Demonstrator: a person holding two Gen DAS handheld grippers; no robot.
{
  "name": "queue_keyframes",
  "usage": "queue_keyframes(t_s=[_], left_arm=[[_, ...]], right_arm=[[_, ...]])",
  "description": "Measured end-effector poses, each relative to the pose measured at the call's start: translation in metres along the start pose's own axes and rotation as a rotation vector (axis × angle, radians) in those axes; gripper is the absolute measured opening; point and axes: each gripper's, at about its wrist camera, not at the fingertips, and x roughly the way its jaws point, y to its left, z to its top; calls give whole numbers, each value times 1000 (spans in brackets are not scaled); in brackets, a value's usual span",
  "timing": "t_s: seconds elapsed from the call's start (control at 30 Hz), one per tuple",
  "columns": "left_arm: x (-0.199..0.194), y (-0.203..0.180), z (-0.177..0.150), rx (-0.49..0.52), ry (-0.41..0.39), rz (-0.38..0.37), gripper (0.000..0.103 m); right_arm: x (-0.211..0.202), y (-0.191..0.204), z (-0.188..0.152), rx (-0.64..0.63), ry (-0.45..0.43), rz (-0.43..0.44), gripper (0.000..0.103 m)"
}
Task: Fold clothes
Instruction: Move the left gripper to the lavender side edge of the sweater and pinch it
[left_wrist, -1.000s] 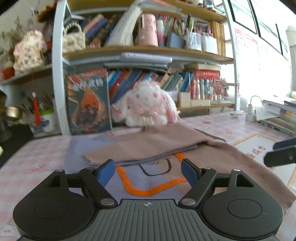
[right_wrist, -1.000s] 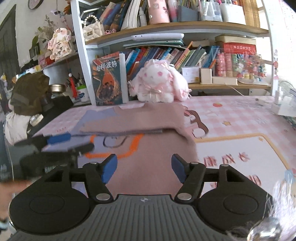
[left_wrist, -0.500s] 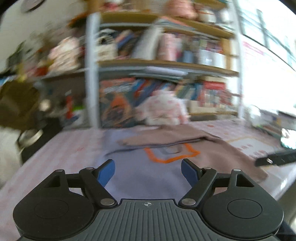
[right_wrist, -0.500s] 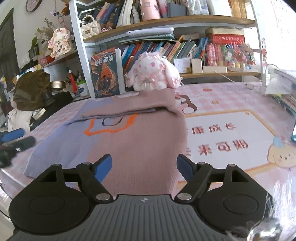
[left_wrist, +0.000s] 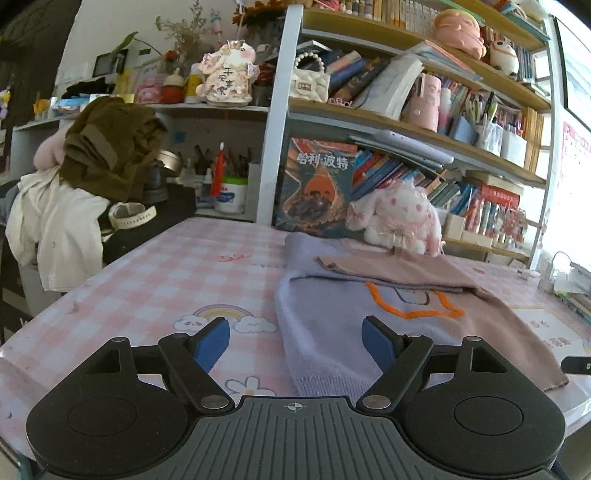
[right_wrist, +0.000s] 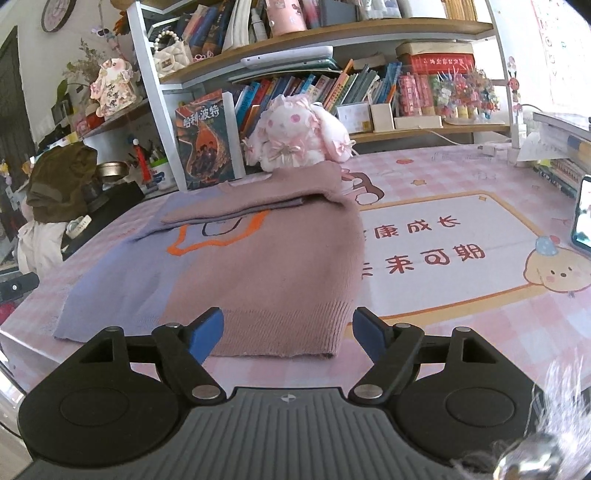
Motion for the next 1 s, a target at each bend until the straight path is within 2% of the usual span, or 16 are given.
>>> queue_keyframes(t_s=[0.47, 0.57, 0.8, 1.0], left_arm=[[7, 14, -10, -43, 55, 15, 78], [12, 16, -13, -53, 77, 12, 75], [24, 17, -18, -67, 117, -1, 68], [40, 12, -18, -60, 154, -17, 62]], right_arm=[[4, -12, -2, 57, 10, 7, 72], [8, -16, -3, 72, 18, 9, 65], [17, -19, -3, 84, 18, 8, 60], [27, -25, 3, 84, 15, -7, 48]])
